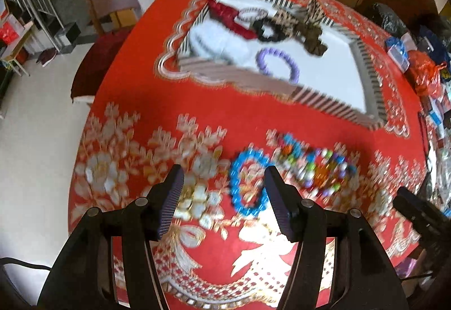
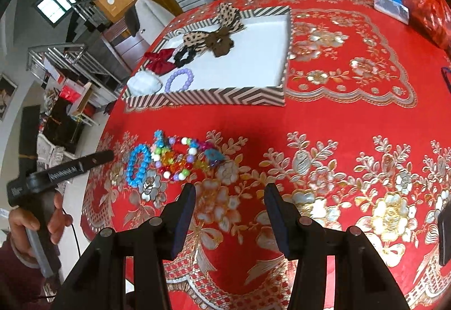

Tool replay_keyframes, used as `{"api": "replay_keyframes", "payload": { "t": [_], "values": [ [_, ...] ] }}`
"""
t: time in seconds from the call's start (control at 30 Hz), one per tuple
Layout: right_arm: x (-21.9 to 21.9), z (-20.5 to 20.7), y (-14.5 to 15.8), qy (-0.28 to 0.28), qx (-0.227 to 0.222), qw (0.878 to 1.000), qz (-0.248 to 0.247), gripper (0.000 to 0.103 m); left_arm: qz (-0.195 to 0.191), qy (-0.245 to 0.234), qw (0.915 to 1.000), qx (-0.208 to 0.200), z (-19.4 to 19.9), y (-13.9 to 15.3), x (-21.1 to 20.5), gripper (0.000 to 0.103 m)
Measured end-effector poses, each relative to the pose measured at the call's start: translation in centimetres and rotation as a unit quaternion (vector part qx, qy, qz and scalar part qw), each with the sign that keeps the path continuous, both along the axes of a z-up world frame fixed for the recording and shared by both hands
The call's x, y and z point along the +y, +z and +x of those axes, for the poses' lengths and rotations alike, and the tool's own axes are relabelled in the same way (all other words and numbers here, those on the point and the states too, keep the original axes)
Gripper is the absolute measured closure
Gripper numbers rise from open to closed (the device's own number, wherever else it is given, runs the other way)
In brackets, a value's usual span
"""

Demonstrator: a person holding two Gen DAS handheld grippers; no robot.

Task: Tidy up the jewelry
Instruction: 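Lift both open tools from the tray and move them over the beaded bracelets, then grasp the blue beaded bracelet with the left tool while the right grasps the yellow beaded bracelet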

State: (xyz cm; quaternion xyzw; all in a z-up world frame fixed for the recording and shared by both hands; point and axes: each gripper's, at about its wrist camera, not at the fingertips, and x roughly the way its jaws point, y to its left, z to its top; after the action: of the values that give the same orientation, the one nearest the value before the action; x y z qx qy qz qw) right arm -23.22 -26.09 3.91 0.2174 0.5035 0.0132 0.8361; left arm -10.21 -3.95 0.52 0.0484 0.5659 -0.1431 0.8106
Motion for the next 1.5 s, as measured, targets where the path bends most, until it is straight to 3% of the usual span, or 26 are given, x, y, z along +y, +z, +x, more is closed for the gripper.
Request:
{"api": "replay_keyframes", "payload": {
  "t": [0.23,0.33,0.6,0.73,0.9,1.03,1.27,1.3,1.33,1.47,1.5],
  "values": [
    [1.4,1.9,-0.5,0.024,-0.005,1.000,-0.016,0.056,0.017,0.016,0.9996,0.015,-0.7,-2.0,1.5,0.044],
    [1.8,3.1,-0.9,0.030,-0.002,0.999,-0.024,0.064,0.016,0.021,0.9995,0.017,-0.6,-2.4,1.8,0.044],
    [3.0,5.4,-2.2,0.053,0.016,0.997,-0.045,0.064,0.019,0.018,0.9994,0.020,-0.1,-3.1,1.7,0.044],
    [4.3,5.6,-1.1,0.074,-0.001,0.997,-0.037,0.064,0.021,0.007,0.9994,0.027,0.1,-3.6,1.2,0.044],
    [6.8,6.8,-1.8,0.127,0.008,0.991,-0.042,0.072,0.026,-0.001,0.9992,0.029,0.5,-4.1,0.7,0.044],
    [7.8,8.2,-2.5,0.155,0.012,0.985,-0.073,0.072,0.025,-0.004,0.9992,0.031,1.1,-4.2,0.4,0.044],
    [9.0,10.0,-3.6,0.236,0.028,0.964,-0.119,0.075,0.029,-0.016,0.9989,0.034,1.5,-4.6,0.0,0.044],
    [8.8,10.1,-3.6,0.232,0.032,0.965,-0.116,0.079,0.032,-0.020,0.9988,0.032,1.5,-4.6,-0.2,0.044],
    [8.5,10.1,-3.6,0.226,0.033,0.967,-0.113,0.092,0.034,-0.023,0.9987,0.031,1.6,-4.6,-0.4,0.044],
    [7.2,9.2,-3.5,0.199,0.033,0.976,-0.086,0.094,0.034,-0.030,0.9986,0.025,1.8,-4.7,-1.2,0.046],
    [6.7,8.9,-3.1,0.186,0.027,0.980,-0.067,0.094,0.033,-0.029,0.9989,0.017,1.9,-4.7,-1.4,0.058]
  ]
}}
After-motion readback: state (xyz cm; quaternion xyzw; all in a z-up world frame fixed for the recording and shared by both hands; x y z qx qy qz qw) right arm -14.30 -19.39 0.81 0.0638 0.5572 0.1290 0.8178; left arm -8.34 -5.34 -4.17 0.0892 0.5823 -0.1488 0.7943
